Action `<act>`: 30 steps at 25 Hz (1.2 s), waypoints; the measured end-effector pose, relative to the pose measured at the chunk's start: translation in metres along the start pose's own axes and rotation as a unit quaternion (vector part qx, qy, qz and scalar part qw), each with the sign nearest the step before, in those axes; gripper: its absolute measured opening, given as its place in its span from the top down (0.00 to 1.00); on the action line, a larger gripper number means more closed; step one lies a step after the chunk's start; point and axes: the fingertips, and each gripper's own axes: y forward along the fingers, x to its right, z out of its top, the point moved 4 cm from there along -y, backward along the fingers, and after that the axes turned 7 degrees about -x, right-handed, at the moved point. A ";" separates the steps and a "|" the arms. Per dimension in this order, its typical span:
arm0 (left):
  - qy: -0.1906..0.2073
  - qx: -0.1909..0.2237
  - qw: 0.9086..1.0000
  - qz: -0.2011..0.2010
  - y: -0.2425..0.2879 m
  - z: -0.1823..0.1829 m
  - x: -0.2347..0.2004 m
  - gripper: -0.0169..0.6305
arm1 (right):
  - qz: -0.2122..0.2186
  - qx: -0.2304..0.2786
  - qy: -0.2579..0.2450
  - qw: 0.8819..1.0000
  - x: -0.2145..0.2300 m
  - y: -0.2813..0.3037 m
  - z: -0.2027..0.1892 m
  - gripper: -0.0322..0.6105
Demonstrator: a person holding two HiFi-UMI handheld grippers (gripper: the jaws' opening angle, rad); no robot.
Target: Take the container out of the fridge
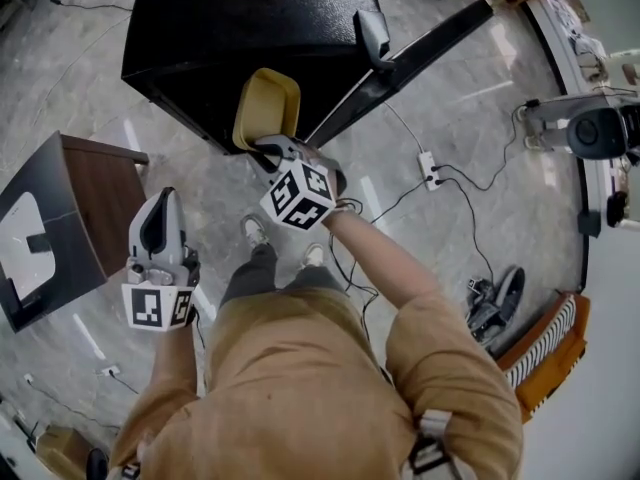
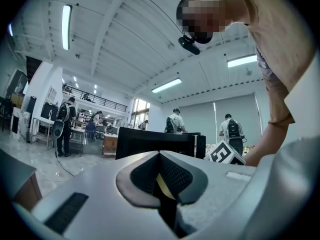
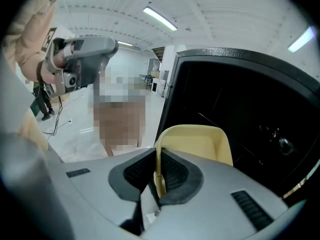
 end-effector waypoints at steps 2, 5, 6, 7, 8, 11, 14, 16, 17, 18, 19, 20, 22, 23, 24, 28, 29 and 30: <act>0.002 0.002 1.000 0.003 -0.002 0.003 0.002 0.97 | -0.001 0.005 0.002 1.000 -0.003 -0.009 0.001 0.92; 0.004 0.006 1.000 0.005 -0.004 0.007 0.008 0.97 | -0.004 0.017 0.007 1.000 -0.007 -0.022 0.002 0.92; 0.004 0.007 1.000 0.006 -0.005 0.007 0.009 0.97 | -0.004 0.022 0.010 1.000 -0.009 -0.026 0.004 0.92; 0.004 0.007 1.000 0.006 -0.006 0.007 0.011 0.97 | -0.005 0.027 0.014 1.000 -0.011 -0.030 0.005 0.92; 0.004 0.008 1.000 0.006 -0.007 0.007 0.013 0.97 | -0.006 0.031 0.016 0.999 -0.012 -0.034 0.006 0.92; 0.005 0.010 1.000 0.003 -0.008 0.012 0.023 0.97 | -0.009 0.045 0.024 0.999 -0.016 -0.051 0.010 0.92; 0.008 0.016 1.000 0.000 -0.008 0.018 0.033 0.97 | -0.009 0.058 0.028 0.998 -0.020 -0.068 0.011 0.92; 0.011 0.019 1.000 -0.001 -0.009 0.023 0.039 0.97 | -0.009 0.068 0.030 0.997 -0.023 -0.079 0.013 0.92; 0.013 0.021 1.000 -0.001 -0.010 0.025 0.041 0.97 | -0.010 0.073 0.031 0.997 -0.024 -0.085 0.014 0.92; 0.014 0.022 1.000 -0.001 -0.011 0.027 0.043 0.97 | -0.012 0.079 0.033 0.996 -0.025 -0.090 0.015 0.92; 0.015 0.023 1.000 -0.001 -0.011 0.029 0.045 0.97 | -0.013 0.083 0.035 0.996 -0.026 -0.096 0.017 0.92; 0.016 0.025 1.000 0.000 -0.012 0.030 0.046 0.97 | -0.015 0.087 0.036 0.995 -0.026 -0.101 0.018 0.92; 0.018 0.028 0.999 0.001 -0.014 0.033 0.049 0.97 | -0.019 0.094 0.037 0.995 -0.026 -0.111 0.020 0.92; 0.018 0.029 0.999 0.001 -0.015 0.034 0.050 0.97 | -0.020 0.098 0.038 0.994 -0.026 -0.116 0.021 0.92; 0.018 0.030 0.999 0.001 -0.016 0.036 0.052 0.97 | -0.022 0.101 0.040 0.994 -0.025 -0.121 0.023 0.92; 0.017 0.034 0.999 0.001 -0.017 0.040 0.058 0.97 | -0.032 0.118 0.049 0.991 -0.024 -0.142 0.029 0.92; 0.018 0.035 0.999 0.001 -0.016 0.041 0.060 0.97 | -0.034 0.122 0.052 0.991 -0.025 -0.147 0.031 0.92; 0.019 0.036 0.999 0.000 -0.016 0.043 0.061 0.97 | -0.037 0.127 0.055 0.990 -0.025 -0.151 0.032 0.92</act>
